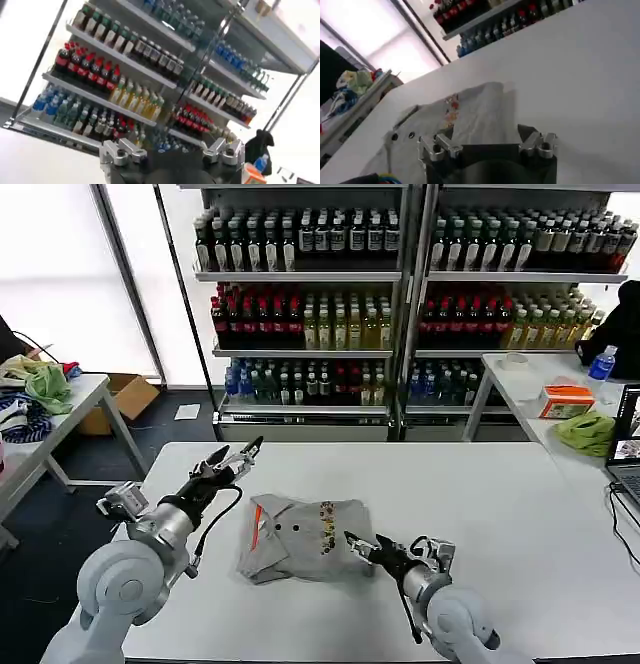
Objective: Fold and organize the clothes.
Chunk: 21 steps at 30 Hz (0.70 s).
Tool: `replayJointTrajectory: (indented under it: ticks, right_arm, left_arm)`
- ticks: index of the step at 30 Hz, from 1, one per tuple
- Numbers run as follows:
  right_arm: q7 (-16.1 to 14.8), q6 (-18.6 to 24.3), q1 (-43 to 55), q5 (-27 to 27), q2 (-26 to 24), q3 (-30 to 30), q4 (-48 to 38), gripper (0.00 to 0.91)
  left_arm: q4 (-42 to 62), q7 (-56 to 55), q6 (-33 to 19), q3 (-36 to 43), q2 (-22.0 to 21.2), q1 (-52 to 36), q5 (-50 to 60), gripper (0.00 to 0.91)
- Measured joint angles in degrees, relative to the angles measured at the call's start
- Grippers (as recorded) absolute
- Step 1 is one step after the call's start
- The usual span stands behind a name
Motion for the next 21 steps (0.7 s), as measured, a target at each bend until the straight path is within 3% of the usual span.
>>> replayJointTrajectory:
  ticks: [1, 2, 21]
  right_arm:
    - [0.44, -0.15, 0.40, 0.01, 0.22, -0.41, -0.31, 0.363]
    - [0.76, -0.26, 0.72, -0.07, 0.46, -0.73, -0.64, 0.000]
    - [0.16, -0.44, 2.13, -1.85, 1.83, -3.04, -2.73, 0.000]
  left_arm:
    - [-0.29, 0.01, -0.14, -0.48, -0.05, 0.12, -0.43, 0.907]
    - [-0.61, 0.00, -0.31, -0.98, -0.09, 0.28, -0.92, 0.907]
    - [-2.60, -0.05, -1.12, -5.64, 0.36, 3.15, -5.48, 0.907]
